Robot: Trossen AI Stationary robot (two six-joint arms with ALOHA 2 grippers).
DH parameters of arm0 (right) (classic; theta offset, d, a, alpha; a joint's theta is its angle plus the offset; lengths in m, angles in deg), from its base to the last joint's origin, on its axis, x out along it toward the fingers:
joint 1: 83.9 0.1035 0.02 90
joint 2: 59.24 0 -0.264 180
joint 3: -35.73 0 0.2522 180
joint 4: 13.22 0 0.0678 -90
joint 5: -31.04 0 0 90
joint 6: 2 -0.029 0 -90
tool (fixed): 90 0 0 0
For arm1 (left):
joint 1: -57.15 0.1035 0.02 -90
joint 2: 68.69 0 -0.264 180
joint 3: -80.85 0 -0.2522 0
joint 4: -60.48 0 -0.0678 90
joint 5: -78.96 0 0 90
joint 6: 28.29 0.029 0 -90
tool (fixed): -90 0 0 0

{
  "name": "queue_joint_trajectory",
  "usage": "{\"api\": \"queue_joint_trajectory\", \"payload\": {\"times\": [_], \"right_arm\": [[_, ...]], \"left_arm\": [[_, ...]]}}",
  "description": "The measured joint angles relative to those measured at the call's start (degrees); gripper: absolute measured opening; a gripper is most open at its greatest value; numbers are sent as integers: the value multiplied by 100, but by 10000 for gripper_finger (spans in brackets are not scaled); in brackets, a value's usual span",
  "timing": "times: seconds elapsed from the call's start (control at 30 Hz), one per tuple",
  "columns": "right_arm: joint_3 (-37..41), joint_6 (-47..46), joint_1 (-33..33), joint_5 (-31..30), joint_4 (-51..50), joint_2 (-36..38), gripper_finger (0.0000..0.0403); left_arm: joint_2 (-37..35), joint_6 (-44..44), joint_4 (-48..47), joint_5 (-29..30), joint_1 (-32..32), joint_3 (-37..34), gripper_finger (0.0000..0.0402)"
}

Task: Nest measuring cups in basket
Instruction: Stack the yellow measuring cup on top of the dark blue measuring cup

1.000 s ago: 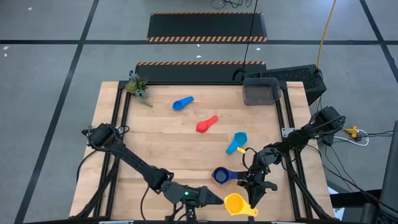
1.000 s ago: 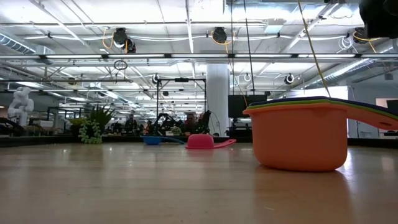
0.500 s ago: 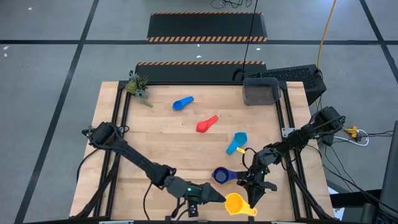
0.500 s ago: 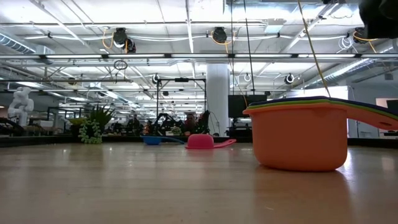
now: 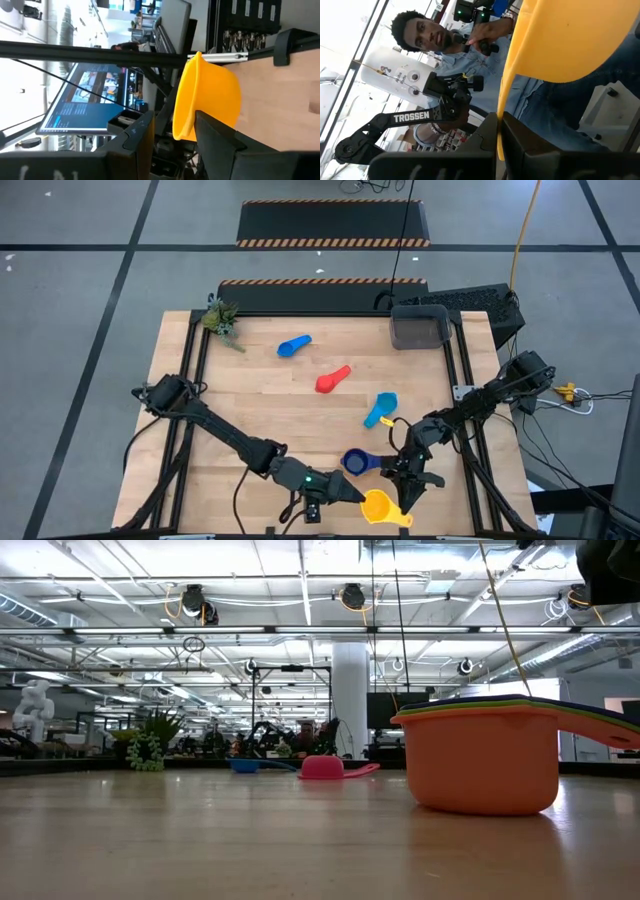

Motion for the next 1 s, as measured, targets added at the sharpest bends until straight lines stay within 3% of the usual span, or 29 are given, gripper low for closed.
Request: {"api": "queue_joint_trajectory", "payload": {"times": [0.13, 0.53, 0.83, 1.0], "right_arm": [[0, 40, 0, -4, -1, 0, 0], [0, 45, -4, 11, 0, 0, 0], [3, -40, -180, 118, -29, 0, 1], [4, -46, -238, -40, 0, 0, 32]], "left_arm": [[0, 49, 7, -80, 0, 0, 123], [0, -104, -36, -417, 70, 0, 11], [0, -140, -71, -421, 68, 0, 13], [-4, -426, -129, -241, 66, 0, 10]]}}
